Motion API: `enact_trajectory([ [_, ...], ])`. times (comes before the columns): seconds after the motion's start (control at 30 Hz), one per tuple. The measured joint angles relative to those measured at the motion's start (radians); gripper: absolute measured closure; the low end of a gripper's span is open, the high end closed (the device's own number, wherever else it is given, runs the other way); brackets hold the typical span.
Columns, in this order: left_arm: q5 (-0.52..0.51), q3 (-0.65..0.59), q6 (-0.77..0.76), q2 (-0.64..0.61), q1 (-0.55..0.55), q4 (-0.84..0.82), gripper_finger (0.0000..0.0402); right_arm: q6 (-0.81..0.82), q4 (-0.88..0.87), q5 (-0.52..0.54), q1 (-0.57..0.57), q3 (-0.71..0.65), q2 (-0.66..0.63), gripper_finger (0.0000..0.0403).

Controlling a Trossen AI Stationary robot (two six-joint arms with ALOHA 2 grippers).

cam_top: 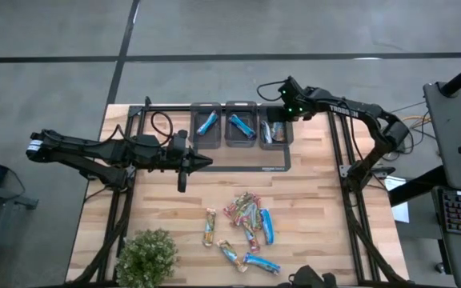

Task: Pick and place Granola Bars by type
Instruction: Put the yellow granola bar into the right black bin

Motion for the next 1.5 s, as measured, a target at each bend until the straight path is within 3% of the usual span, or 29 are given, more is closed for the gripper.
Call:
enact_trajectory([
  [0.27,0.0,0.0,-0.006,0.0,0.0,0.0,0.0402,0.001,0.02,0.0,0.0,0.0,-0.001,0.0254],
  [0.53,0.0,0.0,-0.006,0.0,0.0,0.0,0.0402,-0.018,0.021,-0.008,0.004,0.0,-0.023,0.0251],
  [0.97,0.0,0.0,-0.005,0.0,0.0,0.0,0.0402,-0.028,0.012,-0.013,0.072,0.0,-0.144,0.0316],
  [1.5,0.001,0.0,-0.002,0.0,0.0,0.0,0.0402,0.025,0.014,-0.013,0.343,0.0,-0.215,0.039],
])
